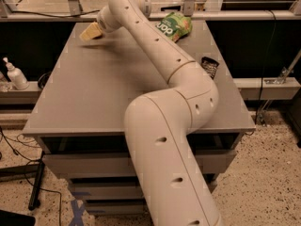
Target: Move orange near rxbar chocolate
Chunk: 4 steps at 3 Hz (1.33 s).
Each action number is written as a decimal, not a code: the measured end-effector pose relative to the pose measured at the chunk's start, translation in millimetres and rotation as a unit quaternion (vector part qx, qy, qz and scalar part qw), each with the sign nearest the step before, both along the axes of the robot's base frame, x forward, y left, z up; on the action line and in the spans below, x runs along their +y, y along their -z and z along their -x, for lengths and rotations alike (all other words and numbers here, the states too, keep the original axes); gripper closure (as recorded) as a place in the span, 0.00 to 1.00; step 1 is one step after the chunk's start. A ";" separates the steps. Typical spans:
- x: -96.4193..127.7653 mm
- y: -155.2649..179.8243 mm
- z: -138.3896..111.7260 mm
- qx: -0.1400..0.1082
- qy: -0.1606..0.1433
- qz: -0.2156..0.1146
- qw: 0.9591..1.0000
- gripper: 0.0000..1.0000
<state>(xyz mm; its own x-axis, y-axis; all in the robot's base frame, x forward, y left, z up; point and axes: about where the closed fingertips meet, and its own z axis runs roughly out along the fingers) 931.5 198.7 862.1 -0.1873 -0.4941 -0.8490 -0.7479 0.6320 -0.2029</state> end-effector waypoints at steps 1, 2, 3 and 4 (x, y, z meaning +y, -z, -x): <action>4.2 9.1 0.7 0.014 -0.001 0.015 1.000 0.00; 12.6 11.3 -0.1 0.018 -0.006 0.018 1.000 0.00; 24.7 13.6 -0.9 0.019 -0.012 0.015 1.000 0.17; 26.3 14.7 -2.8 0.020 -0.009 0.013 1.000 0.39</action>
Offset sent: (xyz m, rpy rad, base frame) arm 0.0213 0.0217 0.0023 -0.0344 0.0322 0.0208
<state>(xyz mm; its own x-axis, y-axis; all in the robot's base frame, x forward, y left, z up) 934.2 224.9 847.4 -0.2114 -0.5200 -0.8276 -0.7675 0.6126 -0.1889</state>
